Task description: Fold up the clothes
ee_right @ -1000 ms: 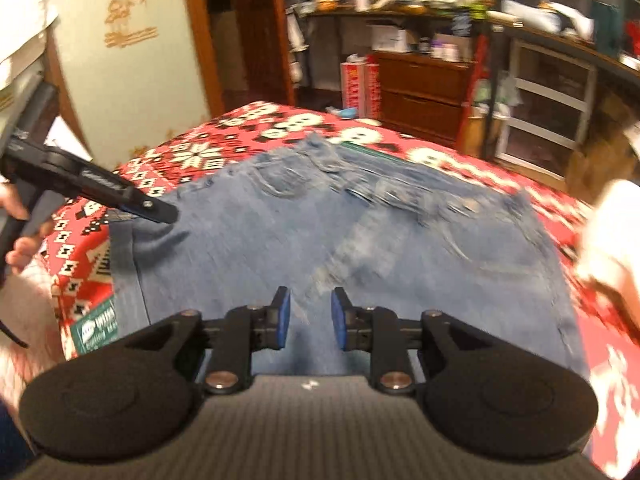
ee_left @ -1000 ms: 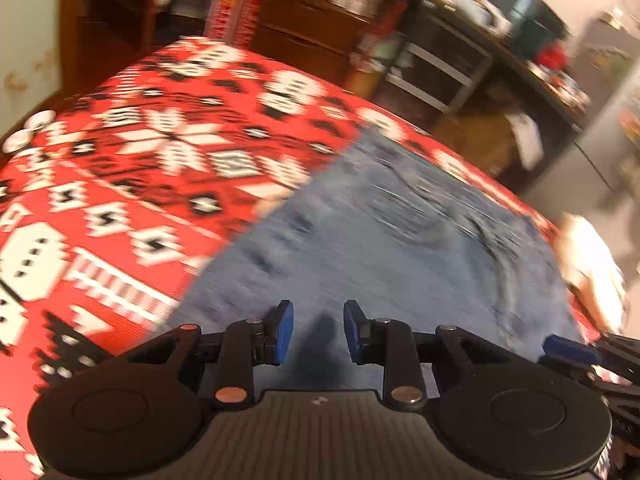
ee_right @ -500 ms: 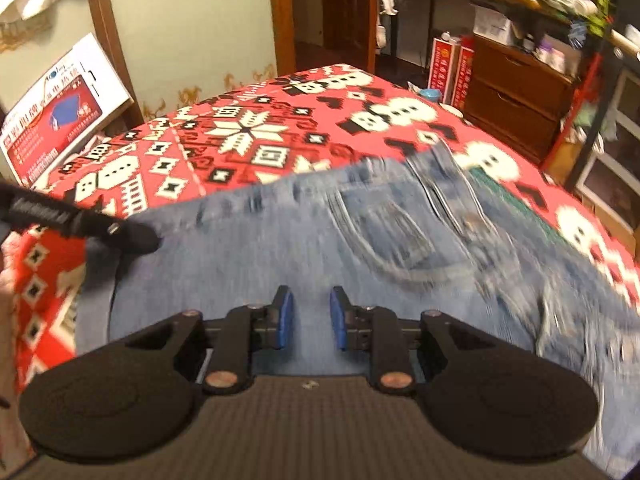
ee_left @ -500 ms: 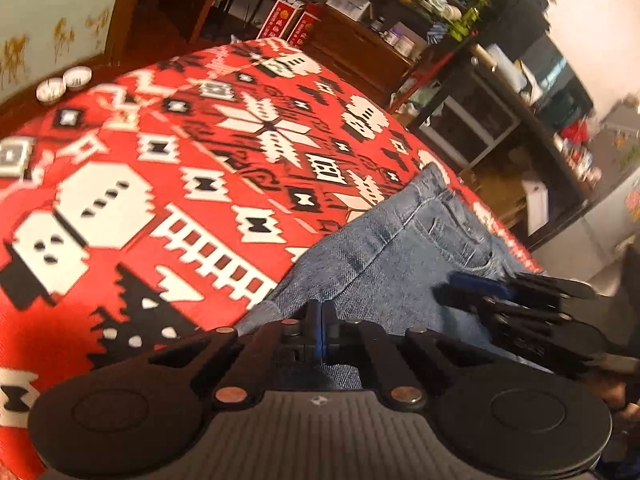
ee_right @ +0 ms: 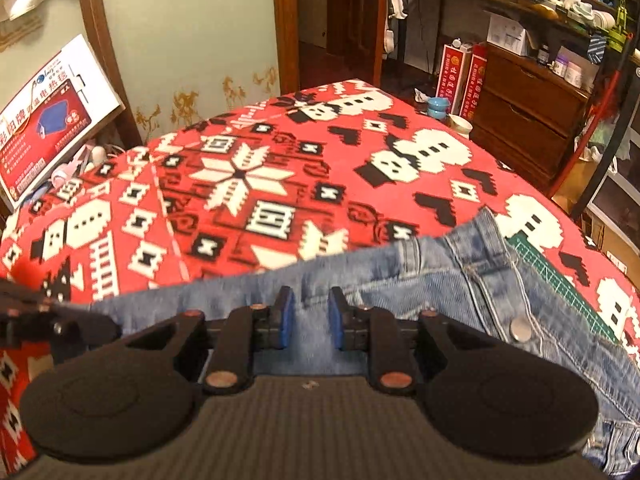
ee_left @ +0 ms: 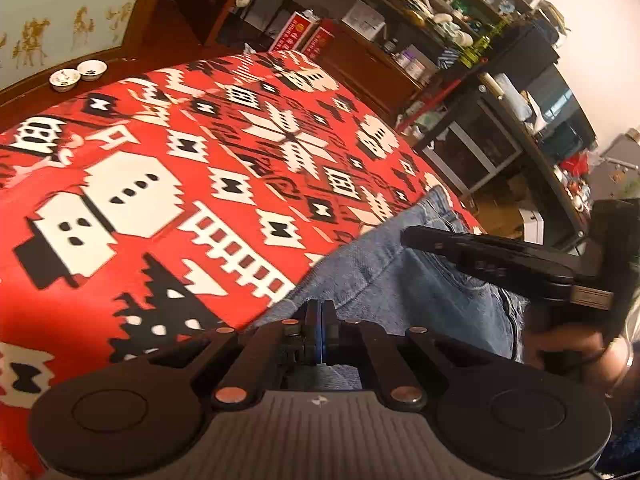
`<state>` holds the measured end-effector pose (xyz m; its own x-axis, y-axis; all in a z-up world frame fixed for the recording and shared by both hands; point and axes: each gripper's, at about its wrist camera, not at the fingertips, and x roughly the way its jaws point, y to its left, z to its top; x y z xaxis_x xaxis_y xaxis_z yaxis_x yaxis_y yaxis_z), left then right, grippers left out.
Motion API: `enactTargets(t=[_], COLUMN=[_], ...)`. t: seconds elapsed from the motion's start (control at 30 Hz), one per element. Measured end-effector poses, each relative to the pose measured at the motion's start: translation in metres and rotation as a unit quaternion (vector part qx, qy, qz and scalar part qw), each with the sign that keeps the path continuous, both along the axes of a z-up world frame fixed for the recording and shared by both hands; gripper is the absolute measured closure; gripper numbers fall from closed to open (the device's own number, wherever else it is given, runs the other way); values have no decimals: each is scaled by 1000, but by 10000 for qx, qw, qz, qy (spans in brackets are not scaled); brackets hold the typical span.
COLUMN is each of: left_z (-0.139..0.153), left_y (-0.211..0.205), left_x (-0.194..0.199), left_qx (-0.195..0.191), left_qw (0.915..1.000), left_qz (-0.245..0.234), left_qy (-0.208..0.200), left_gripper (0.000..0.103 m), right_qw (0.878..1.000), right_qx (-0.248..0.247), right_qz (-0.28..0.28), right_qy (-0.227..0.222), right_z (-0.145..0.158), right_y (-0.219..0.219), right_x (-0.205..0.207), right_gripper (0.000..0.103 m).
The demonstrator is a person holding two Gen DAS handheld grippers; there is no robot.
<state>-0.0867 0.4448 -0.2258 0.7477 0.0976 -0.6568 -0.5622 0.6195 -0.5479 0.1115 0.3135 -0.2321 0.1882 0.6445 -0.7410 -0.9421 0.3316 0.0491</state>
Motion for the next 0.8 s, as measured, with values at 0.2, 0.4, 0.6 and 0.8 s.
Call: enactTargets(t=[0.2,0.4,0.6,0.8], left_z=[-1,-3,-6,-8], left_y=[2,3,3,1], left_x=[-3,-4,-2,8], left_qx=[-70,-107,-55,204], left_qw=[9999,9998,9994,9992], left_qz=[68,151,251,229], left_qy=[-44,-107,-216,-266], left_gripper=[100,100,100,101], right_qw=[9993,9976,9919,9873], right_qx=[216,240,212,-195], right_qz=[187,648,1218,1576], right_qy=[243,-78,-301,-61], right_z=[28,61,74,22], right_y=[-20,-29,-24,8], right_x=[-13,-30,-45,-71], right_gripper=[95,95,94,94])
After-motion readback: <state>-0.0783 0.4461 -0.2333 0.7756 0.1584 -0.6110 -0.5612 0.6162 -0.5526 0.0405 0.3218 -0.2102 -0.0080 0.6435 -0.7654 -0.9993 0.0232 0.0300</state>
